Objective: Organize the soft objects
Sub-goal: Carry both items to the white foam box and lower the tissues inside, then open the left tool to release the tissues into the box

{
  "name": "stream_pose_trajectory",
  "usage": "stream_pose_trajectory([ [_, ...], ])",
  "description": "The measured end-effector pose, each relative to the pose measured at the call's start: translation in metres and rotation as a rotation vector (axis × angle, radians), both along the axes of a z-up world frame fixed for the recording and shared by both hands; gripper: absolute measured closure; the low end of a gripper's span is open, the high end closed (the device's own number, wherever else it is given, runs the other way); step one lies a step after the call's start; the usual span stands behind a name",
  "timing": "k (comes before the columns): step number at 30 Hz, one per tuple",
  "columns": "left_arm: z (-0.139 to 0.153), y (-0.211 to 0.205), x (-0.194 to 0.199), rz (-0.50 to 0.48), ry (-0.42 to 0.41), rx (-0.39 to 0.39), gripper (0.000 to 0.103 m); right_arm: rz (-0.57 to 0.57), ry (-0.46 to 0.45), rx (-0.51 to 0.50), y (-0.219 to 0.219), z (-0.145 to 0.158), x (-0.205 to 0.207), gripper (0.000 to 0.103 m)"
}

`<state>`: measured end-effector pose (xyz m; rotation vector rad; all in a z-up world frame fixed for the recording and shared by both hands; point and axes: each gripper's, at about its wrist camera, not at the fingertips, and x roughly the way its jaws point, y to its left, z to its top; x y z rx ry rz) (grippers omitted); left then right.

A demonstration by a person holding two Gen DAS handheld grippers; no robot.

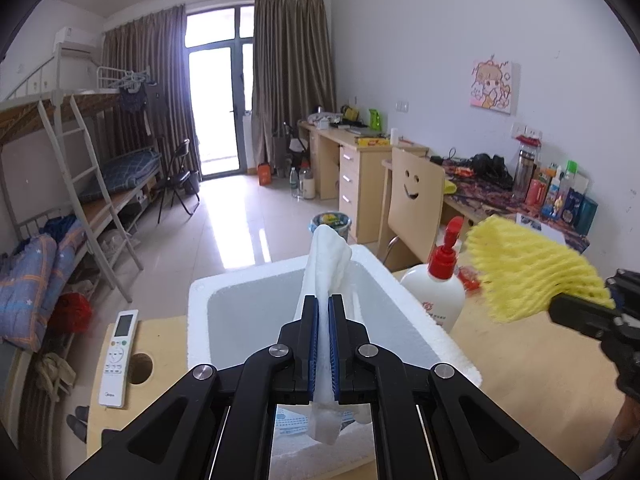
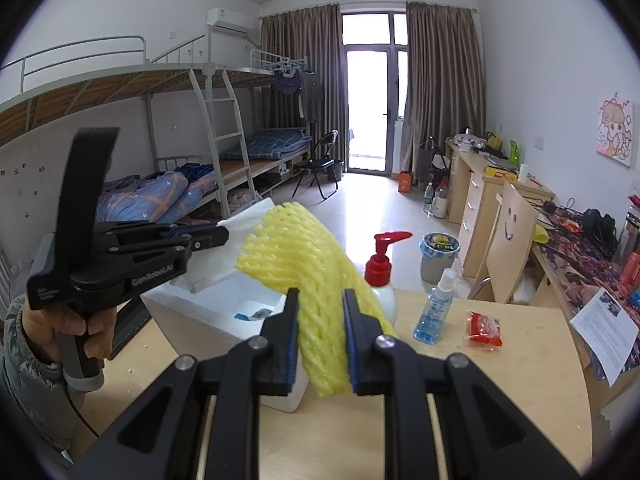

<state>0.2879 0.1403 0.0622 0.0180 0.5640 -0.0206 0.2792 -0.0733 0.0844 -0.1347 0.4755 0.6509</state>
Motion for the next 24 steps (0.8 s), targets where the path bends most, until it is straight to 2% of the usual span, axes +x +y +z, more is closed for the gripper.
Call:
stream_pose_trajectory([
  [1,-0.001,0.0,0.001,0.001,0.007,0.0,0.09,-0.003,0.001,0.002,-0.001,0.0,0.0,0.08],
  [3,-0.003,0.002,0.003,0.013,0.011,0.005,0.07,-0.009,0.002,0.006,-0.002,-0.001,0.0,0.08],
  [4,-0.003,0.003,0.003,0.017,0.013,0.005,0.052,-0.012,0.002,0.007,-0.002,-0.001,-0.003,0.08],
  [5,-0.003,0.004,0.003,0.024,0.013,-0.002,0.04,-0.014,0.002,0.008,-0.002,-0.002,-0.003,0.08],
  [7,-0.001,0.007,0.003,0.027,0.01,-0.022,0.034,-0.019,0.004,0.009,-0.001,-0.001,-0.004,0.08],
  [9,0.001,0.007,0.001,0.032,0.003,-0.028,0.024,-0.022,0.003,0.012,-0.001,0.0,-0.006,0.08],
  [11,0.005,0.007,-0.003,0.045,-0.021,-0.014,0.008,-0.023,0.001,0.015,-0.001,0.001,-0.007,0.08],
  [13,0.009,0.007,-0.009,0.063,-0.054,-0.004,0.002,-0.024,-0.002,0.015,-0.001,0.001,-0.009,0.08],
  [24,0.03,0.016,-0.036,0.12,-0.133,-0.017,0.001,-0.011,-0.019,0.014,0.002,0.006,-0.009,0.08],
])
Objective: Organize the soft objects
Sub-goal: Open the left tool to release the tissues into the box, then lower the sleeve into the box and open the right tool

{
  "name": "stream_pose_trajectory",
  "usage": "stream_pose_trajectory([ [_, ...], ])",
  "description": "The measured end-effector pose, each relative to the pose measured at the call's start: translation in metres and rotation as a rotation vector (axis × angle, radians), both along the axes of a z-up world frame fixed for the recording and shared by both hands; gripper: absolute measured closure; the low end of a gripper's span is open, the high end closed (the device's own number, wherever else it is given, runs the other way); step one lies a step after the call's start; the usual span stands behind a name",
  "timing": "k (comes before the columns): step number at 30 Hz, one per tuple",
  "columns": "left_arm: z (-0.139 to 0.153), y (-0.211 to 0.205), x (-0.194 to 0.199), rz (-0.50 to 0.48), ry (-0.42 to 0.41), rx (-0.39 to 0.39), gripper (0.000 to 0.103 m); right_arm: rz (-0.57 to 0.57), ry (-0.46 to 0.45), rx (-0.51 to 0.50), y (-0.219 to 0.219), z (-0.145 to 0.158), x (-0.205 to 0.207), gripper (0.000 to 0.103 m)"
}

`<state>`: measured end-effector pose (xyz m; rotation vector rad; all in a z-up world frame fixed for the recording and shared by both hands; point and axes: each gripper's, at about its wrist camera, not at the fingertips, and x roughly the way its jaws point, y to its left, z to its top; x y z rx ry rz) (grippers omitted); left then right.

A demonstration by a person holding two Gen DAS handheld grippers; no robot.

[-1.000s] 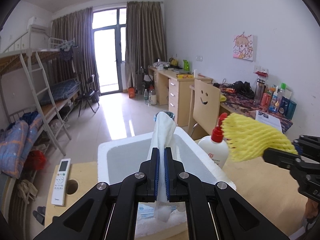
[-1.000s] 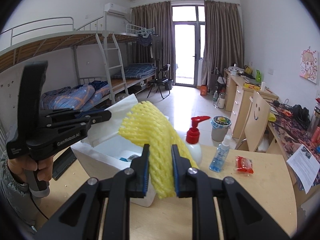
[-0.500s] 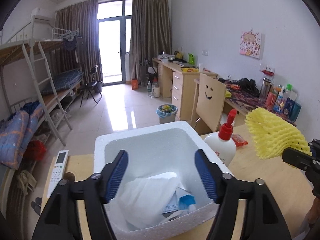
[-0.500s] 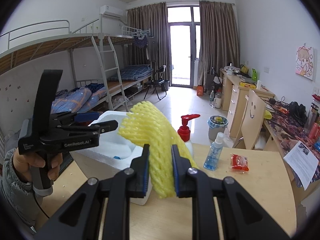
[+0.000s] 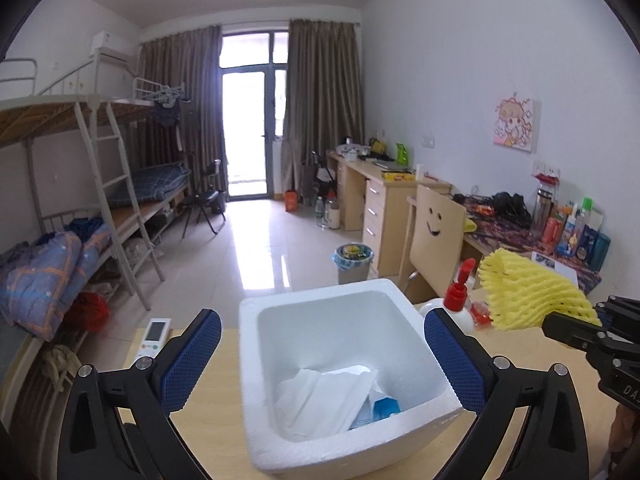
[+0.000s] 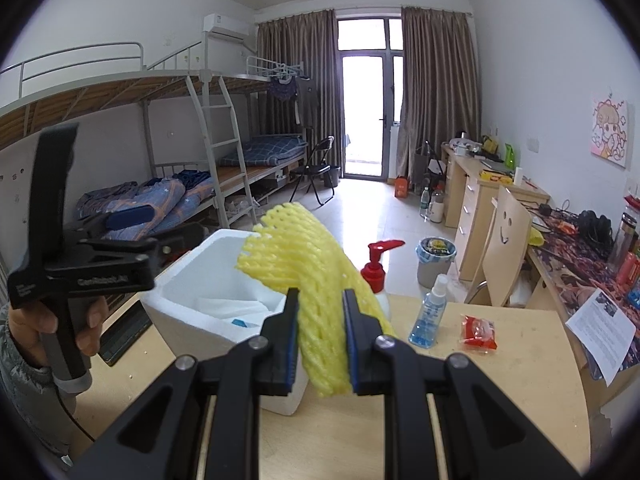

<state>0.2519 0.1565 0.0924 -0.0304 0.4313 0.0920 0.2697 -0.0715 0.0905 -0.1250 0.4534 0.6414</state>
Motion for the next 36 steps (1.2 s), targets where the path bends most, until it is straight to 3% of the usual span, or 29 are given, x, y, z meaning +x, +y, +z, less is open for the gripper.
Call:
stream_pose_trajectory([
  [20,-0.001,0.037,-0.038,0.126,-0.031,0.015,0.001,0.13,0.004,-0.03,0.045,-0.003,0.012,0.08],
  [36,-0.015,0.061,-0.054,0.188,-0.02,0.009,0.001,0.178,0.058,-0.076,0.088,-0.017,0.025,0.08],
])
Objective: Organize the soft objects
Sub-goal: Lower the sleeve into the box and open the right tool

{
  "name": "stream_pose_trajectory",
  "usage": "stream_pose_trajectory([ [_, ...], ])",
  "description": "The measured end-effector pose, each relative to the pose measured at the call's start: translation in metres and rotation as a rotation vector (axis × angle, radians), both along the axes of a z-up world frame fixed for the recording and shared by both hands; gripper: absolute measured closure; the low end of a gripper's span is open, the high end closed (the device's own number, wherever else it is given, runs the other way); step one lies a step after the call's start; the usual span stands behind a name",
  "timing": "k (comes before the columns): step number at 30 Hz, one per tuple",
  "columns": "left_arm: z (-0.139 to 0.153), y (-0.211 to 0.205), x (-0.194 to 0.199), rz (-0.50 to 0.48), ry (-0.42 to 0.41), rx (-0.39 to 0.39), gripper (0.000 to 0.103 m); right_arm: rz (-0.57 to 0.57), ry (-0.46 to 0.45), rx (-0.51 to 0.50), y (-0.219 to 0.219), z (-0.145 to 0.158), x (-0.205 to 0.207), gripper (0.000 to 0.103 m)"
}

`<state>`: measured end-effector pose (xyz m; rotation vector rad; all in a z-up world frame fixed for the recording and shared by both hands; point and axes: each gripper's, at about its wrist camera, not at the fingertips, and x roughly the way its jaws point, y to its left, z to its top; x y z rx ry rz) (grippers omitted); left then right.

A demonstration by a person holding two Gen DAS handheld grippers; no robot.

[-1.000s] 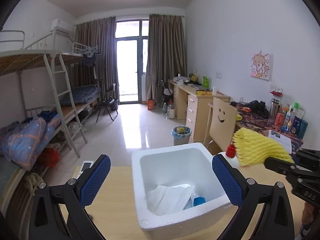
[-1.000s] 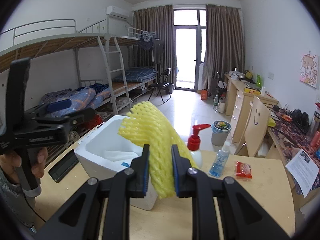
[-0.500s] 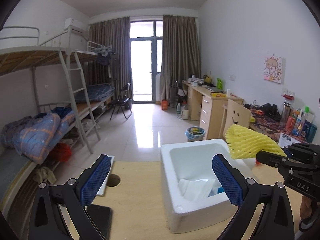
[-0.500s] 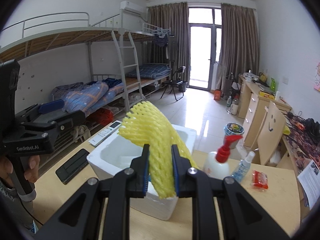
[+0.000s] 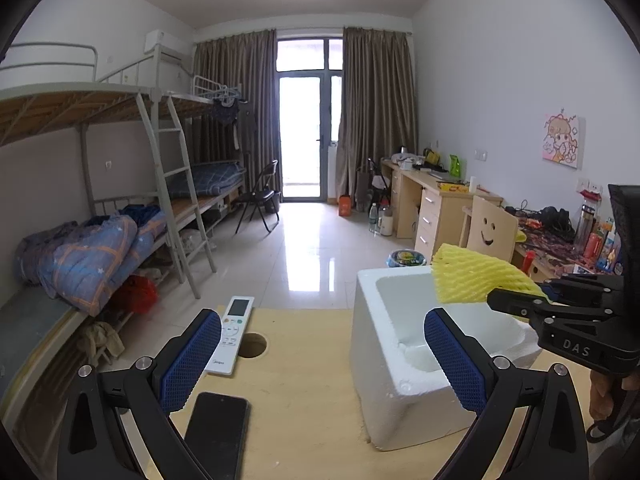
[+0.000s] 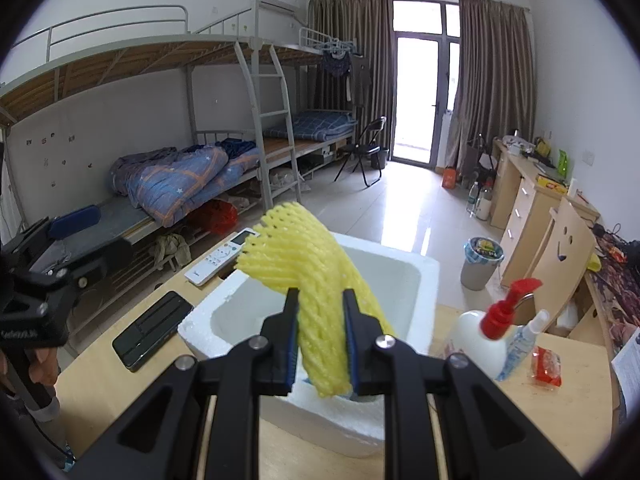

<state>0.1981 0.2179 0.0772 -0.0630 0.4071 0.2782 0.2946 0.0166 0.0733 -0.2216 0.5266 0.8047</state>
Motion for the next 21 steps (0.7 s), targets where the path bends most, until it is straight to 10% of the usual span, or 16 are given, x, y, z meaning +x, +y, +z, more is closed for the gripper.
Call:
stream_pose_trajectory([
  [11,-0.008,0.013,-0.002,0.012,0.011,-0.021,0.001,-0.005,0.048,-0.038,0.022,-0.013,0.013,0.08],
  [15,-0.009,0.014,-0.002,0.016,0.015,-0.033,0.001,-0.004,0.066,-0.026,0.022,-0.012,0.017,0.053],
  [21,-0.01,0.019,0.001,0.014,0.022,-0.038,0.001,-0.012,0.065,-0.036,0.024,-0.014,0.021,0.045],
])
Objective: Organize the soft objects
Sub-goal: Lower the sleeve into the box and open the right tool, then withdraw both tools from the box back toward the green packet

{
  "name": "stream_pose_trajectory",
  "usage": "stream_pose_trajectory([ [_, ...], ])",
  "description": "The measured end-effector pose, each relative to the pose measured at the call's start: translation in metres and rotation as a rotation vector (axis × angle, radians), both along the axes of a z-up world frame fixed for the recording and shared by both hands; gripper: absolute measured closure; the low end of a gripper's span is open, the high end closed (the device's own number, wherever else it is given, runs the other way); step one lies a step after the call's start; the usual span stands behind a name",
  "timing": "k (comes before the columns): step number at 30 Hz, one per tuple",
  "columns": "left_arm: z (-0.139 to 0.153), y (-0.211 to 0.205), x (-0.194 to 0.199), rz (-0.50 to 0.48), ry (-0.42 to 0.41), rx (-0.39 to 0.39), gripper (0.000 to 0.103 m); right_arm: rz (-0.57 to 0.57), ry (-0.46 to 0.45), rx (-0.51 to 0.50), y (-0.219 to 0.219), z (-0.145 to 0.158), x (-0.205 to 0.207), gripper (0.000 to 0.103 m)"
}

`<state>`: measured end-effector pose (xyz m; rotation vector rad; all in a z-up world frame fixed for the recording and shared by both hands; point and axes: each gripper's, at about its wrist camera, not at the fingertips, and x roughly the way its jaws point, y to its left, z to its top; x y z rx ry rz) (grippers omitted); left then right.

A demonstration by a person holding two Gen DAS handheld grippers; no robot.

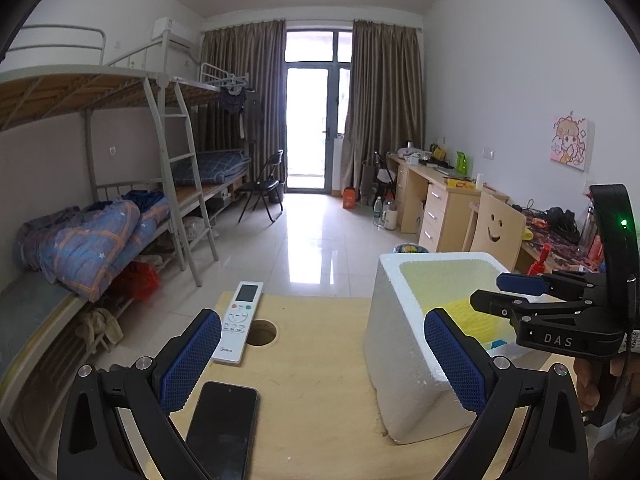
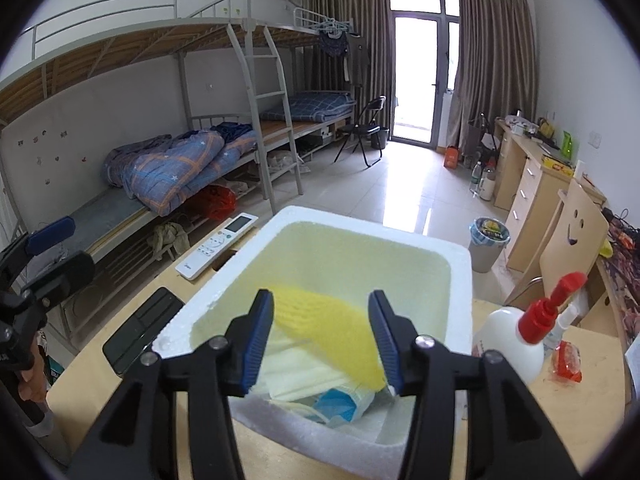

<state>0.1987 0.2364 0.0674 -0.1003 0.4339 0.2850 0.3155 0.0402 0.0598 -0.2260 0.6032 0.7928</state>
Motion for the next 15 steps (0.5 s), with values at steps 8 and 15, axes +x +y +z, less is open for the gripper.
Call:
stream_pose_trajectory([
  [8,0.0,-0.002,-0.001,-0.014,0.006,-0.003,0.001,0.018,-0.014,0.001,-0.004,0.001,-0.009,0.019],
  [15,0.011,-0.014,-0.01,-0.036,-0.008,0.005,0.001,0.0,-0.039,0.046,-0.024,0.018,-0.021,0.005],
])
